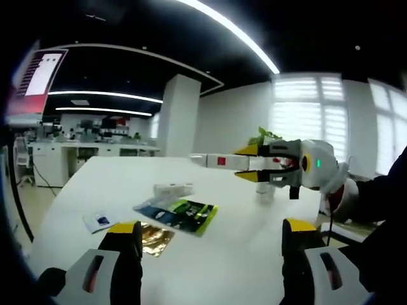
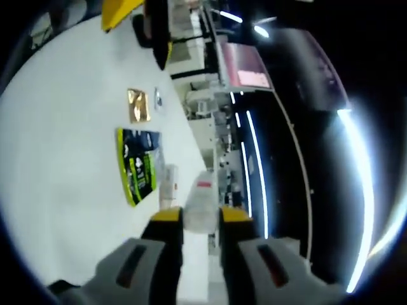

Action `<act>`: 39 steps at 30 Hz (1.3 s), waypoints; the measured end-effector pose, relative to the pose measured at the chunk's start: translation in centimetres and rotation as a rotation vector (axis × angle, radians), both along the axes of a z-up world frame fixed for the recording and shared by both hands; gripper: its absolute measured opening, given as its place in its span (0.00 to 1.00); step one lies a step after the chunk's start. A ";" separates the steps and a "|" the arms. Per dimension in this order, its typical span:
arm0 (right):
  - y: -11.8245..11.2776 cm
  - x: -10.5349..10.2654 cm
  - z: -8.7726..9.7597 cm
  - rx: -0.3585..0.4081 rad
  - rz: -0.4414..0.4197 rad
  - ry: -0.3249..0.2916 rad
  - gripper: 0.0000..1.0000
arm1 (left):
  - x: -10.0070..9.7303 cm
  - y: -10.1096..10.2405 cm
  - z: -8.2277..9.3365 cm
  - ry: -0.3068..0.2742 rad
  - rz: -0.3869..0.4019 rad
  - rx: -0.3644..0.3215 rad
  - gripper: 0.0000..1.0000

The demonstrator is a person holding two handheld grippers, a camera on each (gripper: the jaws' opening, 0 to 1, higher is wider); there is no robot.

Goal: Arrange the skincare products in the storage area until every visible bottle or jar stands upright without overlapping.

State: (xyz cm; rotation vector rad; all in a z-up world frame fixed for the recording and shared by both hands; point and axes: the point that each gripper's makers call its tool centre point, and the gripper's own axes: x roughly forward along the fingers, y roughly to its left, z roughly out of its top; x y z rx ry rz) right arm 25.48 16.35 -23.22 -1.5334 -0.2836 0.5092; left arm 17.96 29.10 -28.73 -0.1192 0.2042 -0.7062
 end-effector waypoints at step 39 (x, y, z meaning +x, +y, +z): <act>-2.5 -7.1 -2.8 -0.075 0.019 -0.017 0.19 | -1.2 -3.7 1.2 0.024 -0.066 -0.180 0.92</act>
